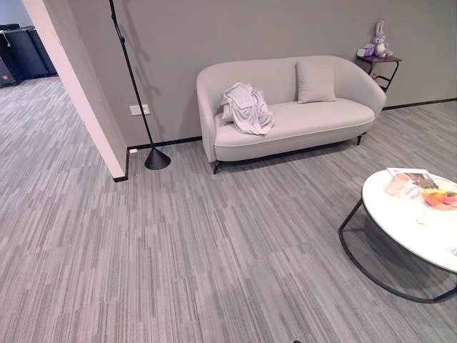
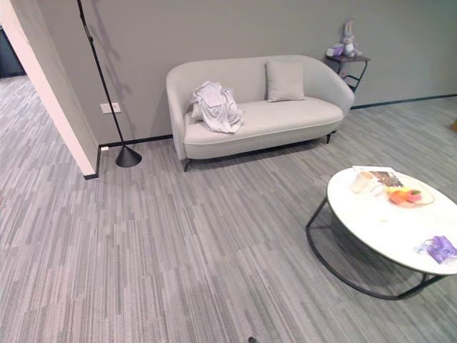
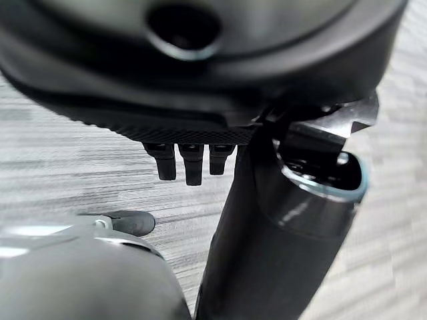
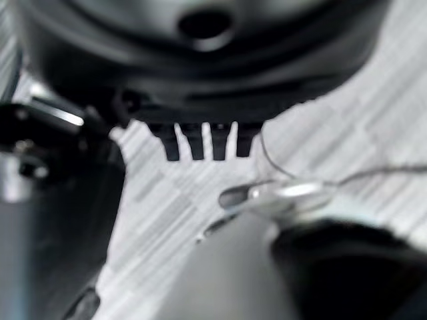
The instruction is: Hang the clothes on the sofa on the clothes rack.
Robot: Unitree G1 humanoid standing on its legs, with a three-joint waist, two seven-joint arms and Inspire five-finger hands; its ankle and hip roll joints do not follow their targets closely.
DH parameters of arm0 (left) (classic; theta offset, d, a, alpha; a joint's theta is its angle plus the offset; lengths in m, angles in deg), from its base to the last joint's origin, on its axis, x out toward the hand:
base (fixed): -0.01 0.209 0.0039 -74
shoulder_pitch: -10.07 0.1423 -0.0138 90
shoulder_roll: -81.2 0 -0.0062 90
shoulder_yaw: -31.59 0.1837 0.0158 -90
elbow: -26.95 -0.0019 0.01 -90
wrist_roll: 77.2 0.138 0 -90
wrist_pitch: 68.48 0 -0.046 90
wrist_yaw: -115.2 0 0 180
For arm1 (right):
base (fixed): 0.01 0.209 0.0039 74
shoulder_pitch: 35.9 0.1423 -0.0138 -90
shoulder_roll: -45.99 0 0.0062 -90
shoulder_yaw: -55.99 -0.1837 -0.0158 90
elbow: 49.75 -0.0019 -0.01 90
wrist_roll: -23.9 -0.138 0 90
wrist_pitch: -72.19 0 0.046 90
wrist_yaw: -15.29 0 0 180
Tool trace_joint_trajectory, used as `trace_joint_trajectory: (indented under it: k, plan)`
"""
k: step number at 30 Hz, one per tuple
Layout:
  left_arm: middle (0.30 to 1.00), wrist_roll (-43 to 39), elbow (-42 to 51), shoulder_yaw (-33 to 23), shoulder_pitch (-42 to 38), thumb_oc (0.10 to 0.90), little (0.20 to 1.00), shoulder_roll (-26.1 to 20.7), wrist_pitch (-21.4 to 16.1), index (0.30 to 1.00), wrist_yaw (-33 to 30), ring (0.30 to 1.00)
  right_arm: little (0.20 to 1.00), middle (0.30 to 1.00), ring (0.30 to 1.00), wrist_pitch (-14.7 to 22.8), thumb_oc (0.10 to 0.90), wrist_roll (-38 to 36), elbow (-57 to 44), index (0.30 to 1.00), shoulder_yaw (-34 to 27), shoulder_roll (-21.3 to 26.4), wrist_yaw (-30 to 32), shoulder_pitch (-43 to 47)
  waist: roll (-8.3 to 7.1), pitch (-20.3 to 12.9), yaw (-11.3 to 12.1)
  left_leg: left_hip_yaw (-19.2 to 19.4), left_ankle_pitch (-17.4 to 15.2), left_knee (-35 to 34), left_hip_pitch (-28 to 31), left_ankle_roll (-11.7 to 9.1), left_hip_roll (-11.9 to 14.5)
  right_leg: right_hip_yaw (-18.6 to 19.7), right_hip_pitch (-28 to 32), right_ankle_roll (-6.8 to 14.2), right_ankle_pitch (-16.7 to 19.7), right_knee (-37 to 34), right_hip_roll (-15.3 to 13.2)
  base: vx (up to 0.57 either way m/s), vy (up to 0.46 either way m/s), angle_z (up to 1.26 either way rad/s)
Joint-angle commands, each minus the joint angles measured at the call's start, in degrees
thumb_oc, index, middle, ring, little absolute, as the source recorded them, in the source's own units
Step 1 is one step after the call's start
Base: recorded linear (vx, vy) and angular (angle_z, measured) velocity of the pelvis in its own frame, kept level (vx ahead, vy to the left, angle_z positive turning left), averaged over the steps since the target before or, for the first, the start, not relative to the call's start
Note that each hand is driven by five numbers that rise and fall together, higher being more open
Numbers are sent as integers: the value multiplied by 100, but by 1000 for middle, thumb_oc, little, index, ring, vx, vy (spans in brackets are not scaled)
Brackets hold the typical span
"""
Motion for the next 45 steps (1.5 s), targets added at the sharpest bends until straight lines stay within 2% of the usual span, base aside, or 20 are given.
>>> trace_joint_trajectory:
  k: [1, 13, 17, 22, 23, 24, 25, 26, 27, 28, 29, 30, 34, 35, 38, 40, 42, 43, 45]
  plan:
    - [900, 372, -333, 133, -177, 800, 900, 257, -134, 900, 100, 900, 900, 900, 900, 71, 800, 420, 277, 900, 135, -165, -251, 251, -101, -103, -67, 118, -53, -172, -183, -189, 217, 95, 134, 656, 110, -263, -478, -27, 48, -7]
    - [900, 610, -343, 189, -185, 800, 900, 186, -133, 900, 25, 900, 900, 900, 900, 56, 800, 558, 89, 900, 252, -212, -282, 238, -172, 18, -150, 182, -125, -172, -194, -96, 102, 120, 66, 741, 184, -162, -613, -16, 58, -2]
    - [900, 773, -370, 311, -268, 800, 900, 166, -112, 900, 70, 900, 900, 900, 900, -5, 800, 379, 192, 900, 116, -202, -334, 274, -142, 142, -223, 194, -189, -172, -130, 32, 4, 182, -239, 777, 64, 483, -759, -43, 114, -7]
    - [900, 765, -341, 346, -281, 800, 900, 162, -110, 900, 104, 900, 900, 900, 900, -50, 800, 350, 268, 900, 52, -177, -409, 265, -102, 177, -195, 151, -223, -172, -70, 127, -106, 97, -354, 847, -16, 835, -876, 6, 104, 1]
    - [900, 735, -354, 324, -312, 800, 900, 149, -102, 900, 108, 900, 900, 900, 900, -56, 800, 388, 227, 900, 77, -165, -443, 289, -86, 259, -184, 138, -250, -172, -37, 176, -137, 47, -540, 912, 53, 1185, -980, -40, 179, 10]
    - [900, 758, -396, 304, -356, 800, 900, 135, -84, 900, 107, 900, 900, 900, 900, -59, 800, 370, 185, 900, 76, -134, -451, 330, -79, 397, -169, 162, -278, -172, 48, 244, -200, -37, -824, 1029, 347, 1836, -1163, -36, 149, 2]
    - [900, 758, -397, 303, -358, 800, 900, 136, -84, 900, 107, 900, 900, 900, 900, -59, 800, 370, 186, 900, 76, -134, -451, 332, -82, 398, -169, 163, -278, -172, 47, 246, -205, -34, -831, 1031, 342, 1847, -1168, -1, 112, 8]
    - [900, 764, -441, 306, -371, 800, 900, 130, -58, 900, 134, 900, 900, 900, 900, -56, 800, 276, 152, 900, 23, -134, -462, 329, -78, 448, -166, 213, -318, -172, 95, 255, -200, -150, -1063, 1072, 542, 2205, -1306, 69, 31, 5]
    - [900, 782, -457, 310, -367, 800, 900, 134, -57, 900, 154, 900, 900, 900, 900, -56, 800, 175, 176, 900, -53, -130, -466, 322, -59, 448, -175, 249, -362, -172, 133, 226, -174, -323, -1189, 1039, 577, 2126, -1396, 137, -13, 9]
    - [900, 781, -470, 310, -374, 800, 900, 122, -46, 900, 165, 900, 900, 900, 900, -83, 800, 79, 224, 900, -114, -112, -477, 328, -53, 432, -181, 213, -397, -172, 142, 180, -148, -417, -1261, 981, 478, 1752, -1376, 126, -47, 1]
    - [900, 780, -471, 310, -374, 800, 900, 123, -46, 900, 165, 900, 900, 900, 900, -83, 800, 79, 225, 900, -114, -111, -477, 328, -45, 435, -188, 205, -399, -172, 147, 175, -137, -432, -1242, 977, 483, 1733, -1365, 185, -128, 4]
    - [900, 790, -493, 278, -388, 800, 900, 105, -51, 900, 171, 900, 900, 900, 900, -97, 800, 63, 275, 900, -137, -109, -472, 345, -89, 417, -199, 161, -490, -172, 211, 115, -148, -470, -1286, 995, 595, 1064, -1344, 169, -124, 7]
    - [900, 817, -508, 226, -401, 800, 900, 88, -61, 900, 155, 900, 900, 900, 900, -121, 800, 103, 244, 900, -145, -111, -508, 367, -146, 439, -221, 64, -697, -172, 461, -31, -93, -407, -1483, 1211, 1102, 33, -1507, 255, -161, 11]
    - [900, 834, -509, 227, -419, 800, 900, 82, -63, 900, 148, 900, 900, 900, 900, -150, 800, 114, 245, 900, -169, -115, -536, 369, -159, 423, -221, 6, -804, -172, 626, -107, -42, -381, -1592, 1311, 1233, -226, -1665, 384, -205, 15]
    - [900, 865, -513, 241, -411, 800, 900, 93, -69, 900, 168, 900, 900, 900, 900, -173, 800, 98, 270, 900, -235, -103, -587, 337, -125, 395, -235, -38, -940, -172, 880, -187, 75, -294, -1660, 1391, 1310, -263, -1775, 349, -181, 20]
    - [900, 997, -579, 255, -363, 800, 900, 103, -60, 900, 215, 900, 900, 900, 900, -199, 800, 54, 308, 900, -327, -83, -664, 241, -141, 273, -300, -55, -1087, -172, 1222, -309, 218, -227, -1757, 1477, 1503, -263, -1863, 488, -274, 27]
    - [900, 1091, -664, 277, -311, 800, 900, 116, -84, 900, 226, 900, 900, 900, 900, -238, 800, -203, 423, 900, -501, -52, -695, 157, -124, 123, -379, -119, -1150, -172, 1445, -447, 402, -196, -1655, 1439, 1568, -213, -1760, 490, -314, 25]
    - [900, 1091, -665, 278, -310, 800, 900, 119, -85, 900, 226, 900, 900, 900, 900, -238, 800, -204, 423, 900, -501, -50, -695, 156, -112, 124, -379, -116, -1154, -172, 1451, -451, 415, -202, -1647, 1437, 1566, -215, -1748, 364, -286, 8]
    - [900, 1009, -693, 252, -303, 800, 900, 152, -76, 900, 213, 900, 900, 900, 900, -259, 800, -449, 541, 900, -648, 4, -708, 158, 34, 36, -463, -190, -801, -150, 1468, -599, 771, -171, -1777, 1321, 1453, 43, -1496, 265, -304, 4]
